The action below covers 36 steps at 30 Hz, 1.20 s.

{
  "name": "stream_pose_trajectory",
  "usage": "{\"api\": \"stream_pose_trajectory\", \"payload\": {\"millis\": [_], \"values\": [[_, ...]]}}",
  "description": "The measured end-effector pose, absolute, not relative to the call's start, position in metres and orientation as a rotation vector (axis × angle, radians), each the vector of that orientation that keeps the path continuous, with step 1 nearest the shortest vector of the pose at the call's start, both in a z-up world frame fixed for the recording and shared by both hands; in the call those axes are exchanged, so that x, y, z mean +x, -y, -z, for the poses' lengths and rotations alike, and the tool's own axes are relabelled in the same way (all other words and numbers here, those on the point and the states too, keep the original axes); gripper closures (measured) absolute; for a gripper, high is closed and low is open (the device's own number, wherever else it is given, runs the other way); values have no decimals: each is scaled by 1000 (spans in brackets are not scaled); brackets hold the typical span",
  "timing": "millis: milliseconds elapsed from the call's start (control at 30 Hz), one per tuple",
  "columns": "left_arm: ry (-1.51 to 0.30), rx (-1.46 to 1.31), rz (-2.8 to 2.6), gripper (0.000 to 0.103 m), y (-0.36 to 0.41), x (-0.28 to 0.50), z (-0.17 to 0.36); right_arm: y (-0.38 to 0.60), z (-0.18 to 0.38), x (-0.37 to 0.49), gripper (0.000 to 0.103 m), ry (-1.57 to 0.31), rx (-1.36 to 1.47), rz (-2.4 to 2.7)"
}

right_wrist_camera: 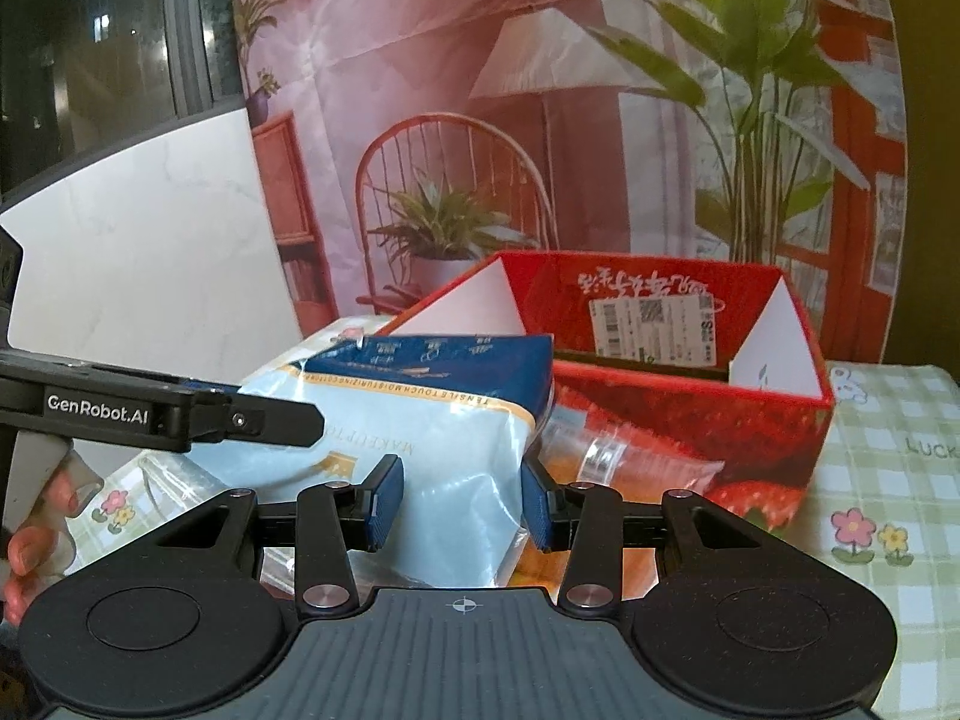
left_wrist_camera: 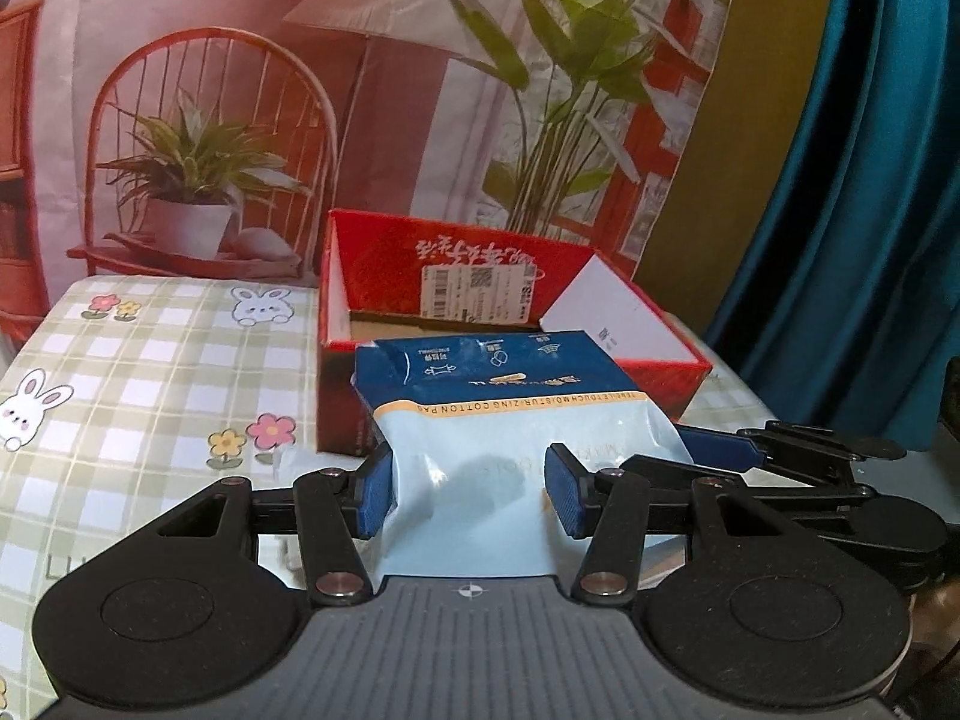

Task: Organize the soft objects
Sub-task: 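Carry the blue cotton pad pack with the right tool into the red box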

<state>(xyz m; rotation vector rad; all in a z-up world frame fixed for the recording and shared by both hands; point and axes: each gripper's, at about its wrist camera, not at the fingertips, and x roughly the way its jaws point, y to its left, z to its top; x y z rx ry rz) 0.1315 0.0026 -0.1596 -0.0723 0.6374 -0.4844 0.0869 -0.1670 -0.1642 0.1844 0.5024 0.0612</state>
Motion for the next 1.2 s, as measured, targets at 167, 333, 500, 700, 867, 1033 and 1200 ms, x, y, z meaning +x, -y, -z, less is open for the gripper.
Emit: {"api": "stream_pose_trajectory", "payload": {"millis": [167,333,500,700,867,1033,1200], "values": [[-614,-77,497,48,0,137,150,174,152,91,63,-478,168,-68],[-575,-58,499,48,5,151,135,178,140,102,63,-459,124,-76],[-546,-34,516,48,22,187,122,195,127,131,63,-437,93,-61],[-530,14,496,48,49,240,123,226,129,178,62,-424,87,-30],[-599,62,472,48,69,281,135,245,150,221,62,-491,67,0],[-671,104,455,48,78,310,156,244,174,253,63,-589,11,3],[-731,107,448,48,75,326,173,242,192,271,63,-679,16,6]]}}
